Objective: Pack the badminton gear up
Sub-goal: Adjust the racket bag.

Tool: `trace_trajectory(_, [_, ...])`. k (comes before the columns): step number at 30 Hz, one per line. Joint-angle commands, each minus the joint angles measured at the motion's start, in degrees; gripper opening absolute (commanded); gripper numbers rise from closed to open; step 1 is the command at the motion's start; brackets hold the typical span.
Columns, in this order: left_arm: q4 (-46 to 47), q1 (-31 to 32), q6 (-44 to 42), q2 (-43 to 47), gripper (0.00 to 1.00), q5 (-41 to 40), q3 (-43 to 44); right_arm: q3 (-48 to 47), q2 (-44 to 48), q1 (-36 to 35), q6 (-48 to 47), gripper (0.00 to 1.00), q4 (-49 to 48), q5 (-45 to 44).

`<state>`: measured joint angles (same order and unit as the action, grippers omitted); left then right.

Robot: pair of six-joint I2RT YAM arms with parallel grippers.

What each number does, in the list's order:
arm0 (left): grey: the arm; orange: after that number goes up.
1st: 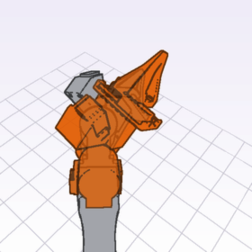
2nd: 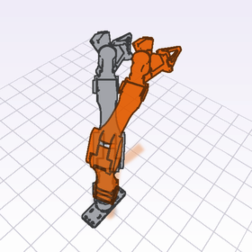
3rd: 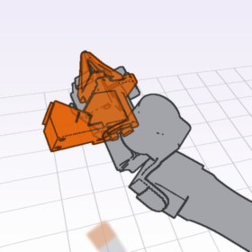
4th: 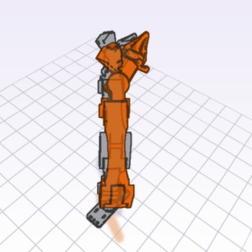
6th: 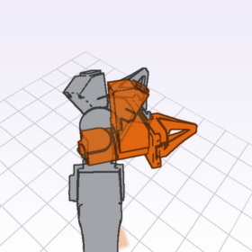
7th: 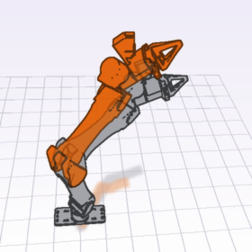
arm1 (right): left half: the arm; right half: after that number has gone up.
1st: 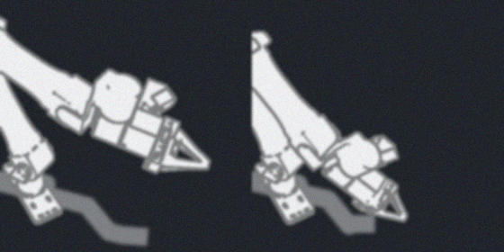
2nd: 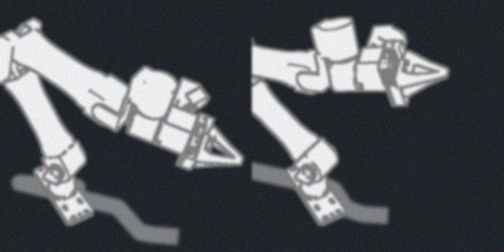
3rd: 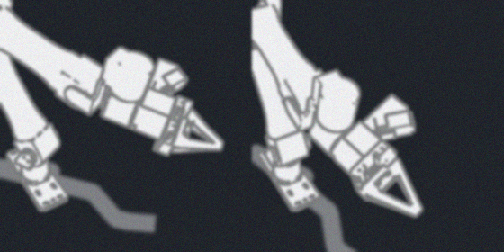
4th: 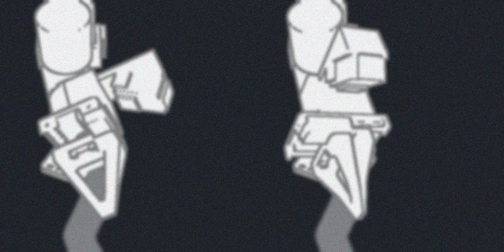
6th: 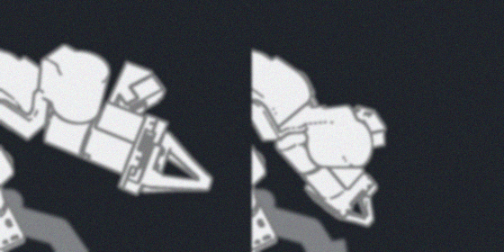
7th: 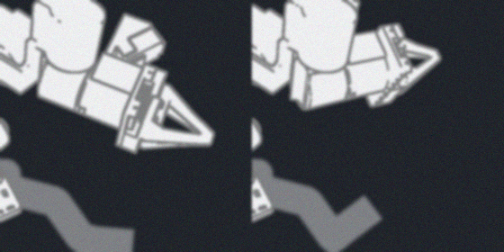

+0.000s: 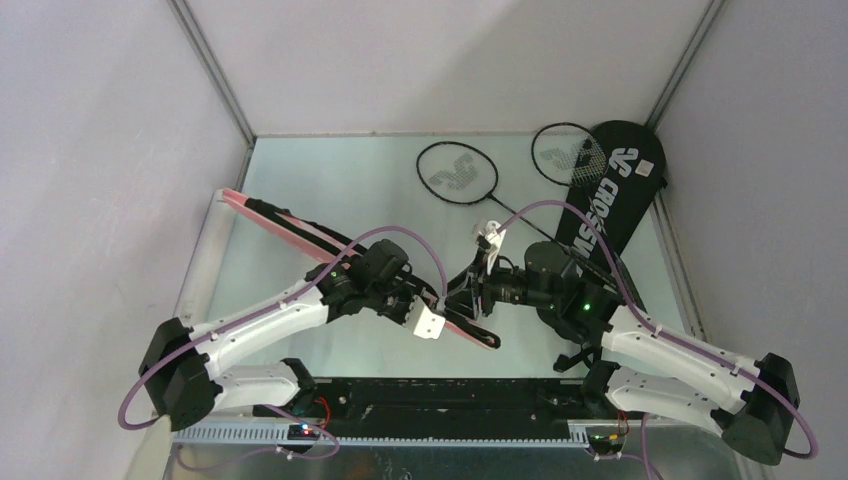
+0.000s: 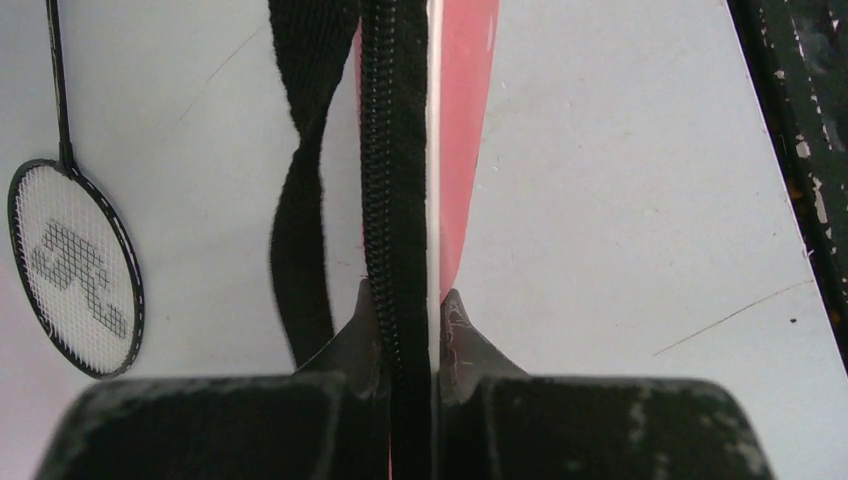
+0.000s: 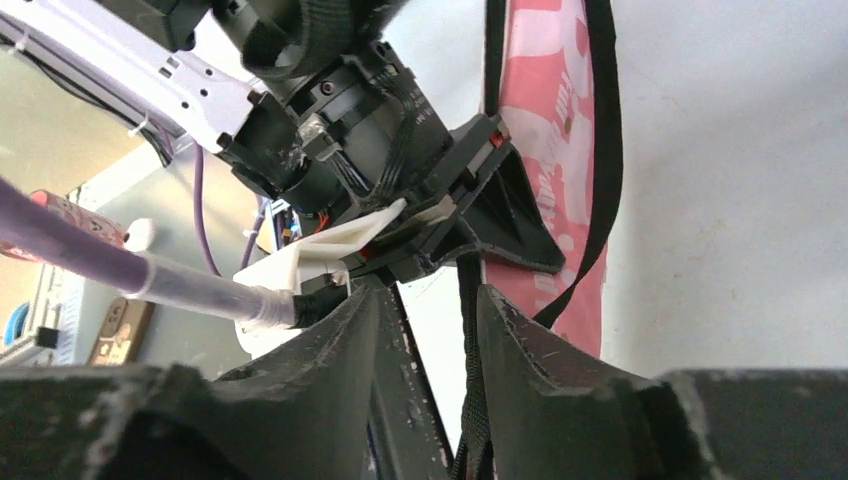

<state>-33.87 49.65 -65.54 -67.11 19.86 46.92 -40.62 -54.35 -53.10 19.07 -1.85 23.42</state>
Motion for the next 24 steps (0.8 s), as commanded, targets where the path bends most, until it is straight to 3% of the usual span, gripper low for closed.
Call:
trace_trajectory(1, [1.7, 0.0, -1.0, 1.9, 0.0, -2.3, 1.1, -0.2, 0.1, 0.0, 1.6, 0.49, 2.3, -2.1])
trace_trajectory(6, [1.5, 0.0, -0.9, 2.0, 0.0, -2.4, 1.0, -0.2, -0.5, 0.0, -0.6, 0.6, 8.4, -4.5])
trace_trajectory(18, [1.6, 0.1, -0.9, 1.9, 0.0, -2.8, 0.7, -0.2, -5.6, 0.0, 5.1, 0.61, 10.8, -6.9])
trace_trajectory(22, [1.6, 0.1, -0.9, 2.0, 0.0, -3.0, 0.4, -0.2, -5.8, 0.0, 4.8, 0.5, 10.4, -7.3])
trace_trajectory(23, [1.6, 0.1, -1.0, 2.1, 0.0, -3.1, 0.4, -0.2, -5.5, 0.0, 4.7, 0.35, 10.9, -7.9])
trace_trajectory(24, [1.6, 0.0, -1.0, 2.1, 0.0, -3.1, 0.3, -0.2, -5.3, 0.0, 4.7, 0.27, 11.1, -8.1])
